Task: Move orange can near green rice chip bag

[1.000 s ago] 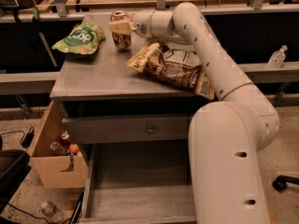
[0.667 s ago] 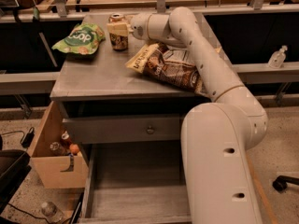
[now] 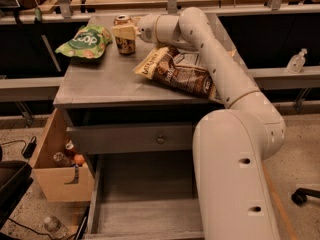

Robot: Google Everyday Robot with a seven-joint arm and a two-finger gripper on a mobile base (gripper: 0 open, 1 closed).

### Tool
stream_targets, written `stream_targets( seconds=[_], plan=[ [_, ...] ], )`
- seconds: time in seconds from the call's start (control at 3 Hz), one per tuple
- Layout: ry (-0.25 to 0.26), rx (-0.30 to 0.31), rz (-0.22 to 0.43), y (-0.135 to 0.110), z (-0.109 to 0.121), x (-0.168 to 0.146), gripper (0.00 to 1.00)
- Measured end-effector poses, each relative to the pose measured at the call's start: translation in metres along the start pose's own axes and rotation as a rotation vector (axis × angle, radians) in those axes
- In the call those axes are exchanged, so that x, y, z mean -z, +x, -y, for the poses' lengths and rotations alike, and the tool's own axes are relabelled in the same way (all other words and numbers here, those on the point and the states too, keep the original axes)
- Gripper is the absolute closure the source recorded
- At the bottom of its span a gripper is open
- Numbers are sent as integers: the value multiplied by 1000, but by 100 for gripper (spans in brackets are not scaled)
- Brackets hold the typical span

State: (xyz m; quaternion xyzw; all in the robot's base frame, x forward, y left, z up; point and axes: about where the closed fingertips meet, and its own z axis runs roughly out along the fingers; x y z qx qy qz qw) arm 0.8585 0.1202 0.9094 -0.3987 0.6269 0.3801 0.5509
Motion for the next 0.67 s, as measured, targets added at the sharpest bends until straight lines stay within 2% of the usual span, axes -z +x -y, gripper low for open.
stream_targets(
  seconds=[0.33,0.67],
  plan=[
    [-5,-1,-1,1,-2,-3,5],
    [-8,-2,-1,1,-3,-5,0]
  ],
)
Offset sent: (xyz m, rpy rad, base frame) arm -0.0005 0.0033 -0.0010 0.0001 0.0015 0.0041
